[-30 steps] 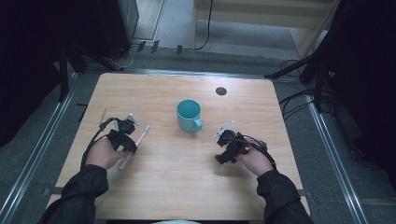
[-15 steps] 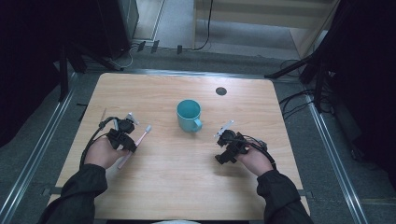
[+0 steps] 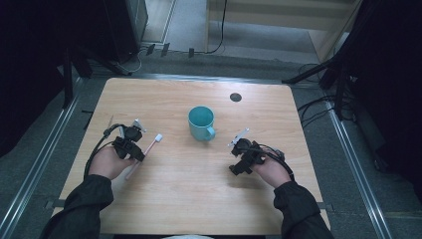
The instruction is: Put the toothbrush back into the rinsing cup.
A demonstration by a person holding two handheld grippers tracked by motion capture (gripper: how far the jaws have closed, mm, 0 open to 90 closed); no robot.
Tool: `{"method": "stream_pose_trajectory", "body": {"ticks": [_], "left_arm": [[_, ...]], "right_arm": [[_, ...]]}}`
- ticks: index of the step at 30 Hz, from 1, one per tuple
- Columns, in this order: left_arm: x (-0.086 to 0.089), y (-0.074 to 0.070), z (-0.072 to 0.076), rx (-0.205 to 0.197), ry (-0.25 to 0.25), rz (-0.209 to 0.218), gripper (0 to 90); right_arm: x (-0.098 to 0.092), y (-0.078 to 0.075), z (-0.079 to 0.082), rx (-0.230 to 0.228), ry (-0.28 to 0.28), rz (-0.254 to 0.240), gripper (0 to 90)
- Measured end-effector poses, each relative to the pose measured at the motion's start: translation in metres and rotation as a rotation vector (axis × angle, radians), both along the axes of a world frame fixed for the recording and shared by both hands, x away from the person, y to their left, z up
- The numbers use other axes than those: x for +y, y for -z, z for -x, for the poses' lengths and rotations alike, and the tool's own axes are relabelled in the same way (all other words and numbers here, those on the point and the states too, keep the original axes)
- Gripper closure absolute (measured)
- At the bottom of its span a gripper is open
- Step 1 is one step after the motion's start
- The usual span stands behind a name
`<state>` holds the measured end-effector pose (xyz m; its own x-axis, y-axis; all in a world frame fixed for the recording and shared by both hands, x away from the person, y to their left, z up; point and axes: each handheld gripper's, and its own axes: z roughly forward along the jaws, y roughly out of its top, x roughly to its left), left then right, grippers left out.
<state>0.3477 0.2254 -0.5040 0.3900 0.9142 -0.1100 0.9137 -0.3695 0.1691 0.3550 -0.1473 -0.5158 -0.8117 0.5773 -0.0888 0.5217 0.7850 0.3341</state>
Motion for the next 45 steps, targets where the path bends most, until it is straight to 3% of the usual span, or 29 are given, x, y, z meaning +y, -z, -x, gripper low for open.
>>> {"method": "stream_pose_trajectory", "body": {"ticks": [14, 20, 27, 28, 29, 31, 32, 33, 35, 45], "left_arm": [[-0.005, 0.002, 0.0, -0.008, 0.033, -0.011, 83.9], [0.002, -0.008, 0.003, -0.035, 0.029, 0.045, 83.9], [0.012, -0.028, 0.008, -0.135, 0.012, 0.125, 83.9], [0.012, -0.028, 0.008, -0.135, 0.012, 0.125, 83.9], [0.015, -0.033, 0.01, -0.171, 0.005, 0.152, 83.9], [0.017, -0.038, 0.012, -0.199, 0.003, 0.179, 83.9], [0.017, -0.038, 0.012, -0.199, 0.003, 0.179, 83.9], [0.019, -0.042, 0.014, -0.241, 0.011, 0.197, 83.9], [0.02, -0.044, 0.014, -0.25, 0.008, 0.207, 83.9], [0.027, -0.062, 0.021, -0.403, -0.023, 0.304, 83.9]], "right_arm": [[0.0, 0.0, 0.0, 0.0, -0.001, 0.001, 18.0], [0.0, 0.0, 0.0, 0.0, -0.003, -0.002, 17.8], [0.0, 0.001, -0.001, 0.004, -0.008, -0.002, 17.1], [0.0, 0.001, -0.001, 0.004, -0.008, -0.002, 17.1], [0.0, 0.001, -0.001, 0.009, -0.008, -0.002, 16.9], [0.001, 0.001, -0.001, 0.01, -0.011, -0.005, 16.8], [0.001, 0.001, -0.001, 0.01, -0.011, -0.005, 16.8], [0.001, 0.001, -0.001, 0.01, -0.014, -0.004, 16.7], [0.001, 0.001, -0.001, 0.01, -0.014, -0.004, 16.7], [0.001, 0.001, -0.002, 0.02, -0.015, -0.01, 15.9]]}}
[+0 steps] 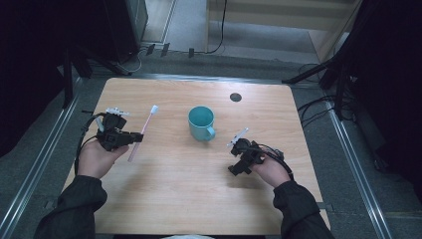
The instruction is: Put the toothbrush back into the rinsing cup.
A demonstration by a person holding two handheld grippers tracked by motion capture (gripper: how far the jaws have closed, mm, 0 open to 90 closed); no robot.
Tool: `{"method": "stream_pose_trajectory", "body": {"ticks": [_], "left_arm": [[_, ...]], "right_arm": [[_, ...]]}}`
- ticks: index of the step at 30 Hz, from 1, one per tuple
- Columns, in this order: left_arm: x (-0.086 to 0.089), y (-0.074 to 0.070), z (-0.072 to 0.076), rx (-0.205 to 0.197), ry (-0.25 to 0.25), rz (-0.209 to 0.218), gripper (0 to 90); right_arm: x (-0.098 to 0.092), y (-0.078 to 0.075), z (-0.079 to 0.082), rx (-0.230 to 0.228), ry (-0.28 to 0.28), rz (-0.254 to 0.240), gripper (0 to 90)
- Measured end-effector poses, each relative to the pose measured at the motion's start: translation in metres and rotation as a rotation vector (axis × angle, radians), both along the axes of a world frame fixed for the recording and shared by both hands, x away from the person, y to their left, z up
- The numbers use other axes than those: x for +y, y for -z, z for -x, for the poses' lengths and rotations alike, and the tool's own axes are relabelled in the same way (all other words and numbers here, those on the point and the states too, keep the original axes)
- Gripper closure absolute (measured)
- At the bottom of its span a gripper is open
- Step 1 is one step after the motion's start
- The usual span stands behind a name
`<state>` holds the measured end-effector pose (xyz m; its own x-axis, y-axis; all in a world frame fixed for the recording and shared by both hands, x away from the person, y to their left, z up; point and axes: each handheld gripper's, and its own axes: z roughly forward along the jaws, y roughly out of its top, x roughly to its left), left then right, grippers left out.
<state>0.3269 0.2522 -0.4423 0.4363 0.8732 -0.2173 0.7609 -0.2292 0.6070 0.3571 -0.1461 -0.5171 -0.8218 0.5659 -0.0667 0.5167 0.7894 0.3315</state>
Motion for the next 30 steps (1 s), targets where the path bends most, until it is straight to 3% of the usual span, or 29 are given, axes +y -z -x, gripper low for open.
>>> {"method": "stream_pose_trajectory", "body": {"ticks": [5, 9, 15, 16, 17, 20, 27, 30], "left_arm": [[0.002, -0.005, 0.002, -0.048, -0.008, 0.026, 83.9], [0.003, -0.01, 0.005, -0.115, -0.018, 0.069, 83.9], [0.002, -0.016, 0.009, -0.187, -0.026, 0.085, 83.9], [0.002, -0.019, 0.011, -0.218, -0.029, 0.088, 83.9], [0.002, -0.019, 0.011, -0.218, -0.029, 0.088, 84.0], [0.001, -0.024, 0.013, -0.277, -0.031, 0.105, 84.0], [-0.004, -0.027, 0.014, -0.335, -0.019, 0.123, 84.0], [-0.01, -0.03, 0.014, -0.387, -0.013, 0.125, 83.9]], "right_arm": [[0.0, 0.0, 0.0, 0.006, 0.003, -0.003, 15.6], [0.0, 0.0, 0.0, 0.009, 0.005, -0.007, 15.6], [0.0, 0.001, -0.001, 0.013, 0.008, -0.009, 15.4], [-0.001, 0.001, -0.001, 0.015, 0.011, -0.009, 15.4], [-0.001, 0.001, -0.001, 0.015, 0.011, -0.009, 15.4], [0.0, 0.001, 0.0, 0.014, 0.009, -0.009, 15.2], [-0.001, 0.001, -0.001, 0.018, 0.01, -0.013, 15.0], [-0.001, 0.001, -0.001, 0.019, 0.011, -0.014, 15.0]]}}
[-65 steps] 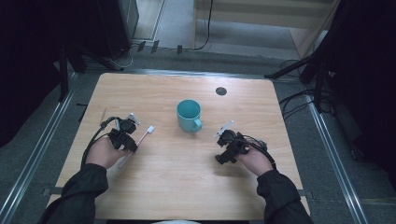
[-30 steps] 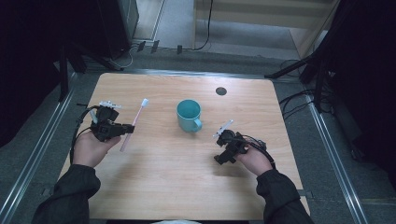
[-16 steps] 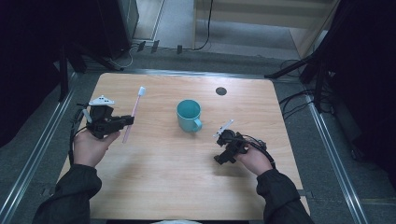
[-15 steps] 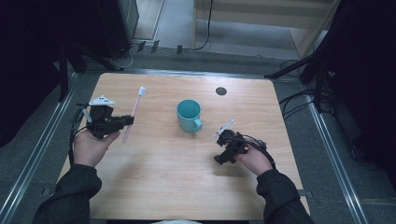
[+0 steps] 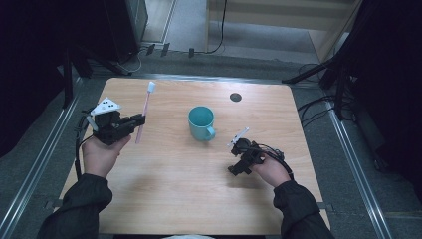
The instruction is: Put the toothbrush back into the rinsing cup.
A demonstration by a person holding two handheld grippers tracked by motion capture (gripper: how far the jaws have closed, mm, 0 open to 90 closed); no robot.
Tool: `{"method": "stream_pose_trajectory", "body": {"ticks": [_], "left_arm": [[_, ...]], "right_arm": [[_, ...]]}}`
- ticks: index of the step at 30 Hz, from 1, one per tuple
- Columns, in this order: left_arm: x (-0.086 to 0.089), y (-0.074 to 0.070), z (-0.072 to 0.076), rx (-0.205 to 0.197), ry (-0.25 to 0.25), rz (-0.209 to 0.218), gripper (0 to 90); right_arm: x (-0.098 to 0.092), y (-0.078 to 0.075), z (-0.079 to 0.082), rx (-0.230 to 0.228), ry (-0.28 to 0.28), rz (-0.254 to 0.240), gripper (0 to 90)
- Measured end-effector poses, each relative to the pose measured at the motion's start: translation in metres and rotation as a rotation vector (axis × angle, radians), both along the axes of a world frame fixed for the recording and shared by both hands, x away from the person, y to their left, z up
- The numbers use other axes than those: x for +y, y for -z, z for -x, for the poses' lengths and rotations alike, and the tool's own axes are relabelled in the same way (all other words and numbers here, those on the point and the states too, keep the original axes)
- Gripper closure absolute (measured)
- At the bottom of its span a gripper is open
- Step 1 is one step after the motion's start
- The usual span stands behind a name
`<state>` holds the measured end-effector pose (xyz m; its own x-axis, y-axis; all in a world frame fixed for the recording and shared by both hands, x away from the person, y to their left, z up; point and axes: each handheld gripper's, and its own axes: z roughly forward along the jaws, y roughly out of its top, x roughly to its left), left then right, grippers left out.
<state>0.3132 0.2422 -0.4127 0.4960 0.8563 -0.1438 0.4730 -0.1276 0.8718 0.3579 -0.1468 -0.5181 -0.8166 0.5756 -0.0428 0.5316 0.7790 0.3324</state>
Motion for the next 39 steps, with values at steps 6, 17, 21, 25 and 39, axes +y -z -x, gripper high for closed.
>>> {"method": "stream_pose_trajectory", "body": {"ticks": [6, 17, 21, 25, 39], "left_arm": [[-0.016, -0.006, -0.006, -0.06, 0.02, 0.018, 84.0], [-0.043, -0.011, -0.02, -0.125, 0.039, 0.063, 84.0], [-0.049, -0.012, -0.025, -0.132, 0.045, 0.069, 84.1], [-0.058, -0.012, -0.032, -0.126, 0.058, 0.058, 84.1], [-0.081, -0.015, -0.056, -0.089, 0.09, 0.045, 84.1]], "right_arm": [[0.0, 0.0, 0.0, 0.006, 0.003, -0.003, 14.7], [-0.001, 0.0, 0.0, 0.007, 0.001, -0.005, 14.7], [-0.001, 0.0, 0.0, 0.007, 0.0, -0.005, 14.7], [-0.001, 0.0, 0.0, 0.008, -0.002, -0.006, 14.7], [-0.001, 0.0, 0.0, 0.011, -0.006, -0.006, 14.7]]}}
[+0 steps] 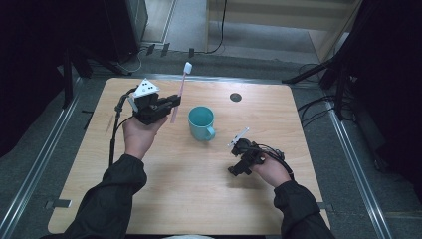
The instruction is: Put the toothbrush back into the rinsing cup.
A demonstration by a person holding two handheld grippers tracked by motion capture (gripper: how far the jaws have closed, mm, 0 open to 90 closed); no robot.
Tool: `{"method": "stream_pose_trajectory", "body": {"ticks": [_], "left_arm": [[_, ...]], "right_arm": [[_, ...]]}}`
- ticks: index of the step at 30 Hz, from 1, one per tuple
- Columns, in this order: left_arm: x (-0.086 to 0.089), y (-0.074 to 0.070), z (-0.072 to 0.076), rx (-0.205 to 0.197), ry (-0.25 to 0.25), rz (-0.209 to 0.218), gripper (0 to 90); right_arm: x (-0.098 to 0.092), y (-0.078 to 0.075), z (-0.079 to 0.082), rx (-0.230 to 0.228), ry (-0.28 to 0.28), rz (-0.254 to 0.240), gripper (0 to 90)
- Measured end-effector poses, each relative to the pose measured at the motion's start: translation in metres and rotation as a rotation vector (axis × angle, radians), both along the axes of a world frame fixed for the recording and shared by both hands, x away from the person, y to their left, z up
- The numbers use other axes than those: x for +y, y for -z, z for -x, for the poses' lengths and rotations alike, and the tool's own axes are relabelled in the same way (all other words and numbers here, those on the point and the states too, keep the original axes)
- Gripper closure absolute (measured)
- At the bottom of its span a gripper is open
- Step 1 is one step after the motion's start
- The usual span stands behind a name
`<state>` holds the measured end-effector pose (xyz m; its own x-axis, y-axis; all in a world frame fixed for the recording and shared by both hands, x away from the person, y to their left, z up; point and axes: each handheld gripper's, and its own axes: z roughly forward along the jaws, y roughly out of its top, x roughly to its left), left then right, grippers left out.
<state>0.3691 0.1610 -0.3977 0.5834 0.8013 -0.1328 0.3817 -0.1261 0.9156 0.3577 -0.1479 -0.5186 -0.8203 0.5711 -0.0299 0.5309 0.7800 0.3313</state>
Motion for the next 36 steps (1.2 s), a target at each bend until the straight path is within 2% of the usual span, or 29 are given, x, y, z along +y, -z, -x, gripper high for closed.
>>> {"method": "stream_pose_trajectory", "body": {"ticks": [1, 8, 14, 22, 30, 36], "left_arm": [[-0.004, 0.001, -0.003, 0.002, -0.003, -0.018, 84.0], [-0.012, 0.008, -0.012, 0.01, -0.003, -0.011, 84.1], [-0.024, 0.015, -0.023, 0.036, 0.006, -0.01, 84.1], [-0.04, 0.014, -0.034, 0.034, 0.024, -0.028, 84.0], [-0.054, 0.011, -0.044, 0.02, 0.038, -0.027, 84.1], [-0.063, 0.017, -0.05, 0.033, 0.04, -0.027, 84.0]], "right_arm": [[0.0, 0.0, 0.0, 0.003, 0.0, -0.001, 14.7], [0.0, 0.0, 0.0, 0.009, -0.001, -0.002, 14.7], [0.0, 0.0, 0.001, 0.012, -0.003, -0.002, 14.7], [0.0, 0.0, 0.001, 0.011, -0.005, -0.004, 14.6], [0.0, 0.001, 0.001, 0.01, -0.006, -0.004, 14.4], [0.0, 0.001, 0.001, 0.012, -0.009, -0.006, 14.3]]}}
